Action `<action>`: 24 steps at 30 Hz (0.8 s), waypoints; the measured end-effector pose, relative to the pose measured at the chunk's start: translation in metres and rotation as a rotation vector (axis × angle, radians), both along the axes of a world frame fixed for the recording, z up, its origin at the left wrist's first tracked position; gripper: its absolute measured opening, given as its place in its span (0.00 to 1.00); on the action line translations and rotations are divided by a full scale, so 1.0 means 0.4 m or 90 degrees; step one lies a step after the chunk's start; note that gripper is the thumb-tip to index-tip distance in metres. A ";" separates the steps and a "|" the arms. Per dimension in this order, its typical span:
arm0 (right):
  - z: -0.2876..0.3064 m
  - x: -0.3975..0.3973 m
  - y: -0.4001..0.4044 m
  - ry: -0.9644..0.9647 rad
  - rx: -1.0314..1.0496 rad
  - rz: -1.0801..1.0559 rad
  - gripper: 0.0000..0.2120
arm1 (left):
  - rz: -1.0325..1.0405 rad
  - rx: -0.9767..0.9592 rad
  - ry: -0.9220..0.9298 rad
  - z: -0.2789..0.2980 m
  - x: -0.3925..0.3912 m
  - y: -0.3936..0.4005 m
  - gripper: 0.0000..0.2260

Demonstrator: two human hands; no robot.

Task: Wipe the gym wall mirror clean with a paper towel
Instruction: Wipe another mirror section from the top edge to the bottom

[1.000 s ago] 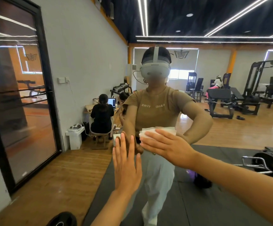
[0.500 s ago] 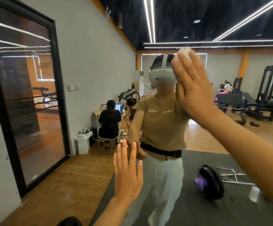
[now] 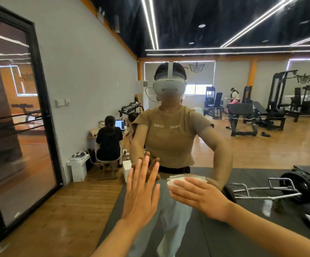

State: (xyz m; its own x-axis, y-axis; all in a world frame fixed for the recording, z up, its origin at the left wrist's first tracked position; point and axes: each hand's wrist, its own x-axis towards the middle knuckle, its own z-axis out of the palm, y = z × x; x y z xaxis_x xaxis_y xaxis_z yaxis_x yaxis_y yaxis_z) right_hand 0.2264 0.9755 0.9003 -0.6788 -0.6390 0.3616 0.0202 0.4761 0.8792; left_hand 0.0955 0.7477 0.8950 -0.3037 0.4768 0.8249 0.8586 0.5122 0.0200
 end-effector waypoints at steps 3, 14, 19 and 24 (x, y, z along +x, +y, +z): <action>0.160 0.003 0.006 0.077 -0.125 0.072 0.27 | -0.006 -0.007 0.028 0.015 0.003 0.013 0.29; 0.654 -0.031 -0.033 0.413 -0.522 0.140 0.22 | 0.010 -0.005 0.054 0.024 0.004 0.050 0.28; 0.375 -0.038 -0.043 0.211 -0.395 0.134 0.26 | 0.001 0.007 0.040 0.025 0.007 0.055 0.27; 0.114 0.028 0.009 0.014 -0.213 0.057 0.28 | -0.016 0.021 0.018 0.024 0.020 0.065 0.28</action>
